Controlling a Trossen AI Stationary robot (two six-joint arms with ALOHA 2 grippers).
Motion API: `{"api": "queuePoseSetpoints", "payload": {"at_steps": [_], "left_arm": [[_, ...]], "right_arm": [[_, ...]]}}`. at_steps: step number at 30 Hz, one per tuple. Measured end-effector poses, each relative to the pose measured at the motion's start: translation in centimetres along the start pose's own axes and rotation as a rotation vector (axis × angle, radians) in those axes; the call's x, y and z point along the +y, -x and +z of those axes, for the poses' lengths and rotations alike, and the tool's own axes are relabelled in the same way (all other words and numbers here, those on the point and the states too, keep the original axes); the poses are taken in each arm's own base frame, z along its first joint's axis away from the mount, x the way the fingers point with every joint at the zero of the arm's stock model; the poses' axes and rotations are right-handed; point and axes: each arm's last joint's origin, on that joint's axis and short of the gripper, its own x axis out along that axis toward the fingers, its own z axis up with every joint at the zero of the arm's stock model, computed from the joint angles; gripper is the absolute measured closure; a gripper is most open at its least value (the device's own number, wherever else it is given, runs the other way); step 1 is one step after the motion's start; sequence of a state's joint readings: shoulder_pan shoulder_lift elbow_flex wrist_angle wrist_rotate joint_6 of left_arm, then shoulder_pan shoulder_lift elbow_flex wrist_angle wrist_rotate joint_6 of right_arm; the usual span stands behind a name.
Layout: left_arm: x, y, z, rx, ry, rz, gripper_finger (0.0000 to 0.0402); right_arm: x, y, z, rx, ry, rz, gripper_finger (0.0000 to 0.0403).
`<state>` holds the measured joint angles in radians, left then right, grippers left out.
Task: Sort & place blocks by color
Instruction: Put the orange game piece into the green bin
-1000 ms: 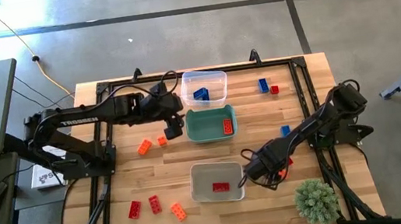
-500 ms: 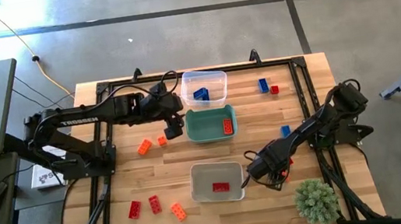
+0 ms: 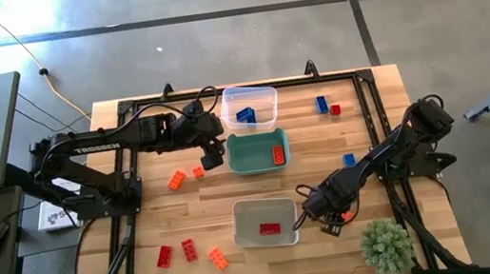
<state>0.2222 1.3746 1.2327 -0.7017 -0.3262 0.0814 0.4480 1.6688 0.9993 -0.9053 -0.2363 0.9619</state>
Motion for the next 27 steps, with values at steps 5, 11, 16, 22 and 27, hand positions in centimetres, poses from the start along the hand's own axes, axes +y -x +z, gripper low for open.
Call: {"api": "queuePoseSetpoints", "payload": {"at_steps": [5, 11, 16, 22, 27], "left_arm": [[0.0, 0.0, 0.0, 0.000, 0.000, 0.002, 0.0177], [0.0, 0.0, 0.0, 0.000, -0.020, 0.003, 0.0177], [0.0, 0.0, 0.0, 0.000, -0.027, 0.003, 0.0177], [0.0, 0.0, 0.0, 0.000, -0.040, 0.003, 0.0177], [0.0, 0.0, 0.0, 0.000, -0.061, 0.007, 0.0177]], "right_arm": [[0.1, 0.0, 0.3, -0.064, 0.008, -0.008, 0.0174], [0.1, 0.0, 0.1, -0.050, 0.009, -0.015, 0.0174], [0.4, -0.2, -0.3, -0.048, 0.020, -0.018, 0.0174], [0.6, -0.5, -0.5, -0.051, 0.029, -0.033, 0.0174], [0.6, -1.7, -0.1, -0.023, 0.018, -0.073, 0.0174]]}}
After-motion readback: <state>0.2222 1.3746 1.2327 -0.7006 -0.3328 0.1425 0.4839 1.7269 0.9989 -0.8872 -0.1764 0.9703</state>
